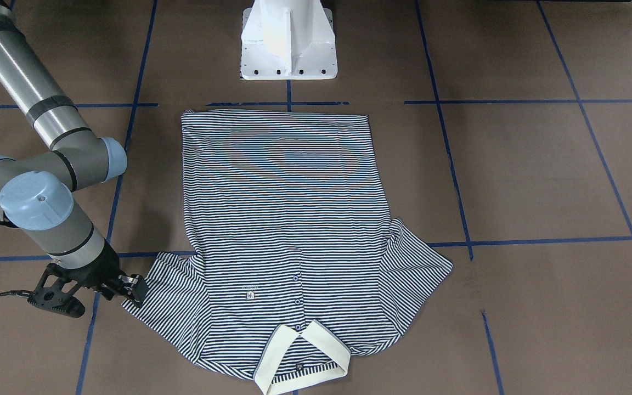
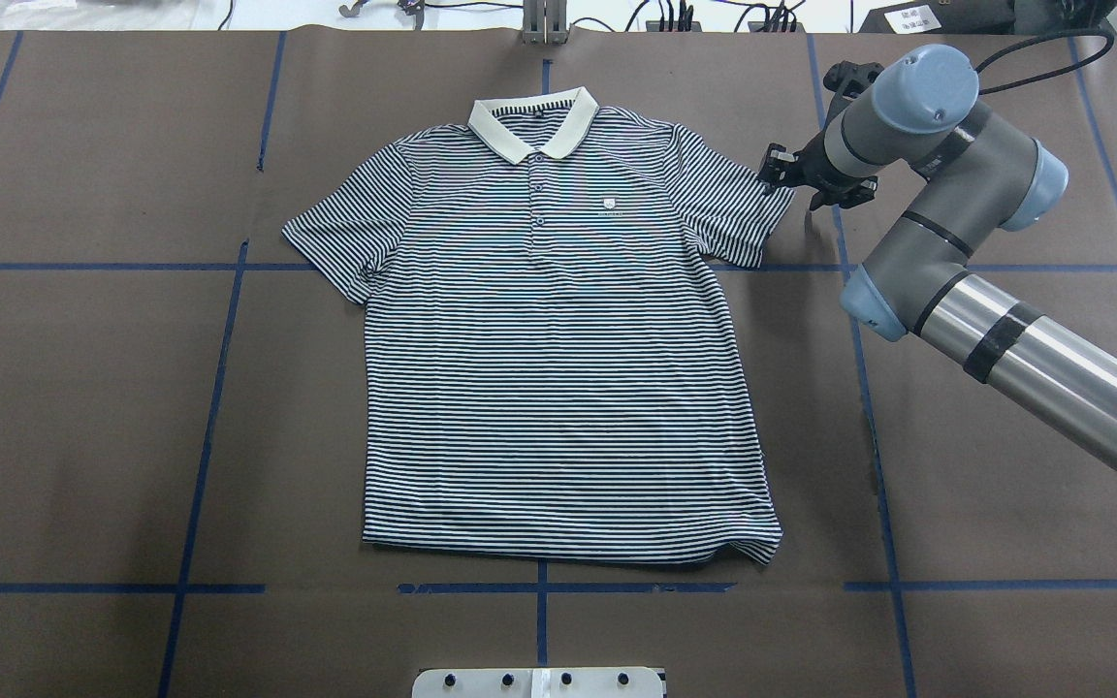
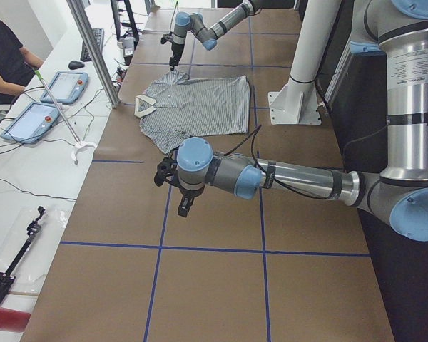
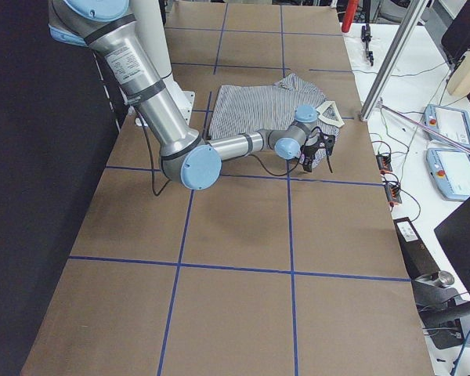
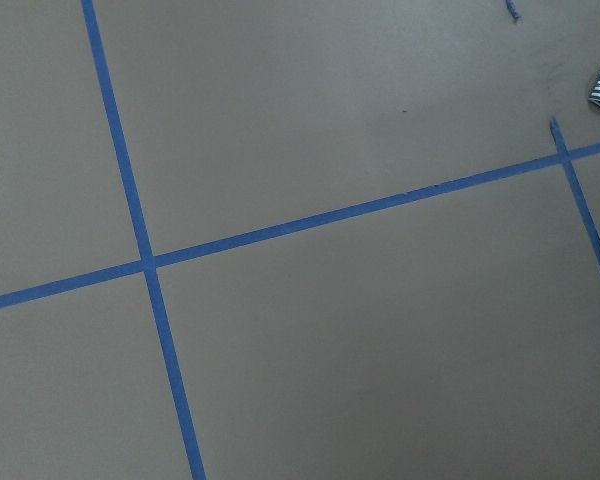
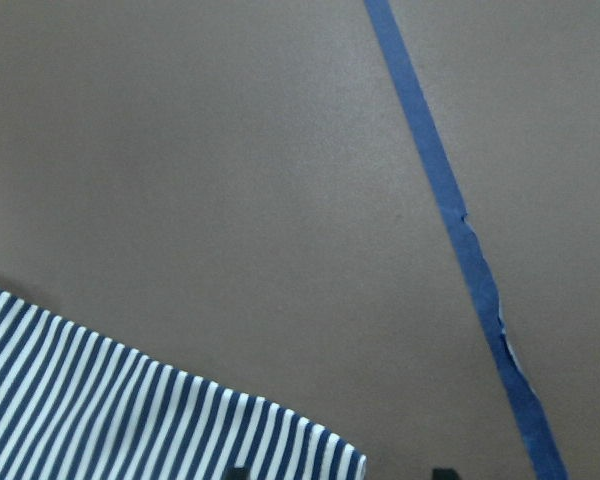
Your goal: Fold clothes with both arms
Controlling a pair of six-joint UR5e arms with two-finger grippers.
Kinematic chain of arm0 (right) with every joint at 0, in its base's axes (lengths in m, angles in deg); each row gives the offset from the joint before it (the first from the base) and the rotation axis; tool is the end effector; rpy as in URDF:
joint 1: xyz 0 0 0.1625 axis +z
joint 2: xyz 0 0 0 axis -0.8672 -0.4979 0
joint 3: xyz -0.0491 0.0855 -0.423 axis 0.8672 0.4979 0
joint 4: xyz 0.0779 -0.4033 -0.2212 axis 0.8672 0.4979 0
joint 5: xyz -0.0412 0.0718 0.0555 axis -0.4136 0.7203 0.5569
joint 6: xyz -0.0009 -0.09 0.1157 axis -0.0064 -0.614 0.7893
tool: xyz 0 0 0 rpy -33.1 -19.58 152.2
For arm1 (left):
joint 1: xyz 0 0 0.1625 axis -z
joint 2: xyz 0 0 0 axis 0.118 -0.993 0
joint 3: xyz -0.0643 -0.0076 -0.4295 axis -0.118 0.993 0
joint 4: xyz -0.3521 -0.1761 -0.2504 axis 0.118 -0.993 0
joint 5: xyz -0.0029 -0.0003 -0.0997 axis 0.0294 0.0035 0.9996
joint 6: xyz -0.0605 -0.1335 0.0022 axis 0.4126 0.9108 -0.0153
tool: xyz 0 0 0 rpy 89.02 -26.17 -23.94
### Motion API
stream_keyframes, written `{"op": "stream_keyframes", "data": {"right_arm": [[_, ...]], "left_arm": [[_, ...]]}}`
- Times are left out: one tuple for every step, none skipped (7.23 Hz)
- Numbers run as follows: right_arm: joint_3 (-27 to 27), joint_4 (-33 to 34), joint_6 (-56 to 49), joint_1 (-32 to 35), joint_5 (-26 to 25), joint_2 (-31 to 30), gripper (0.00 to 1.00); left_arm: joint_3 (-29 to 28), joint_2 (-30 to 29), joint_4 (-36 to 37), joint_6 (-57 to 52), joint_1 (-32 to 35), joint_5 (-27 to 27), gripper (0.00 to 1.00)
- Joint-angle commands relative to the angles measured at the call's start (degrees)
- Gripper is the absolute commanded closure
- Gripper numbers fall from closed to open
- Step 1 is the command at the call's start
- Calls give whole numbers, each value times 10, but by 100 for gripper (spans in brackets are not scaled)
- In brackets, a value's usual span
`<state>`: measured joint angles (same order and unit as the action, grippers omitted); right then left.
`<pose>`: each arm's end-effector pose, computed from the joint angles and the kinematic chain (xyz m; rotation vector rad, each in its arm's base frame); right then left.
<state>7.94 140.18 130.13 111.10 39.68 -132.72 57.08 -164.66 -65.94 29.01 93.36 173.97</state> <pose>-0.4747 -0.7115 0.4717 0.1486 -0.8510 0.3933 0.0143 -0.5155 0.5846 0.2754 0.9255 0.1885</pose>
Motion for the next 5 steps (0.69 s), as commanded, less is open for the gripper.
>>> {"op": "stream_keyframes", "data": {"right_arm": [[0, 2, -1, -3, -5, 0, 89], [1, 2, -2, -3, -5, 2, 100], [0, 2, -7, -3, -5, 6, 100], [0, 2, -9, -3, -4, 20, 100], [-7, 1, -8, -3, -1, 35, 100]], "left_arm": [[3, 1, -1, -1, 1, 1, 0], [4, 1, 0, -2, 1, 0, 0], [3, 1, 0, -2, 1, 1, 0], [5, 1, -1, -2, 1, 1, 0], [5, 1, 0, -2, 1, 2, 0]]}}
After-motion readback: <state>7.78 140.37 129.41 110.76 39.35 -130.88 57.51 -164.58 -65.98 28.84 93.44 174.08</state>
